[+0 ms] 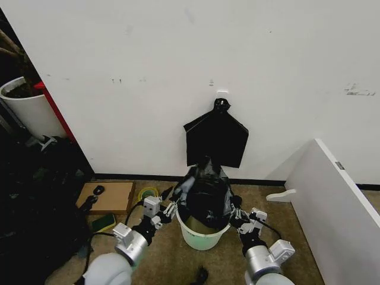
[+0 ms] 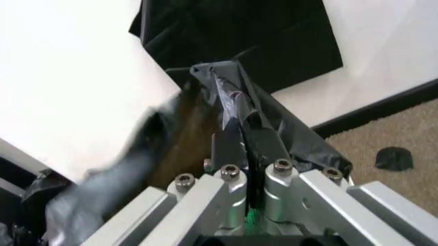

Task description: Place the garbage bag over the trash bin.

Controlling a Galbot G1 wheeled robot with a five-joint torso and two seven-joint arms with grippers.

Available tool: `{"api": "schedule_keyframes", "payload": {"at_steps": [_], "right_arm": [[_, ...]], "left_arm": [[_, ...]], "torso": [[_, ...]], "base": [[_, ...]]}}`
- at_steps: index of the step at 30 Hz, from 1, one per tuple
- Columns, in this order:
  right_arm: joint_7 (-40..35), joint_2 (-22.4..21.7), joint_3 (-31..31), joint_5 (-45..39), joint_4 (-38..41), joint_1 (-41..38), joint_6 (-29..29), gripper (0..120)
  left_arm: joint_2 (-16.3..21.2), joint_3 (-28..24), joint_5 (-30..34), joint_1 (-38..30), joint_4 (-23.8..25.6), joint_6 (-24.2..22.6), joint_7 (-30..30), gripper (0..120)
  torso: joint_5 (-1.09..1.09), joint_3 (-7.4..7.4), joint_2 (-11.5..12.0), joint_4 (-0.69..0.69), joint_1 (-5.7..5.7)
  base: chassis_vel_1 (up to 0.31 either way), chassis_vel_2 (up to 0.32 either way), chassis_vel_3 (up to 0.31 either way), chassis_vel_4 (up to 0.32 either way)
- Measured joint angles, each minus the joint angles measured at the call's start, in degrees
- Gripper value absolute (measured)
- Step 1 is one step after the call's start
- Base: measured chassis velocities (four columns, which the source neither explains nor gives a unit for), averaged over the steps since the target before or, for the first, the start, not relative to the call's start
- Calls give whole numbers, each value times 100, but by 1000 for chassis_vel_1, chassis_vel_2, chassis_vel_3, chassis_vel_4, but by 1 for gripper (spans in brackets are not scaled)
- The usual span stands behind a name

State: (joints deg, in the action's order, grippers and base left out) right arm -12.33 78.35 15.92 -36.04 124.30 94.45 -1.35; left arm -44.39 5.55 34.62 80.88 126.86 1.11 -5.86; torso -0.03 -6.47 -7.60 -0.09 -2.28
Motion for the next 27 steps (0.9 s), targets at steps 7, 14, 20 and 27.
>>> {"api": "schedule_keyframes", "payload": {"at_steps": [7, 14, 20, 27], "right_arm": [[-8, 49, -44, 79, -6, -169, -8, 0], [-23, 110, -200, 202, -93, -330, -19, 0], [-45, 64, -407, 219, -228, -569, -30, 0], [-53, 18, -449, 237, -245, -601, -33, 0]], "left_arm": [[511, -264, 230, -482, -27, -317, 183, 82], [1035, -832, 341, -1538, -87, -861, 266, 100], [1432, -972, 659, -2234, -87, -1013, 438, 100], [1464, -1738, 927, -3213, -418, -1300, 574, 100]], "torso": [[-2, 0, 0, 0, 0], [-1, -1, 0, 0, -1], [0, -1, 0, 1, -1], [0, -1, 0, -2, -2]], "base": [[0, 0, 0, 0], [0, 0, 0, 0], [0, 0, 0, 0], [0, 0, 0, 0]]}}
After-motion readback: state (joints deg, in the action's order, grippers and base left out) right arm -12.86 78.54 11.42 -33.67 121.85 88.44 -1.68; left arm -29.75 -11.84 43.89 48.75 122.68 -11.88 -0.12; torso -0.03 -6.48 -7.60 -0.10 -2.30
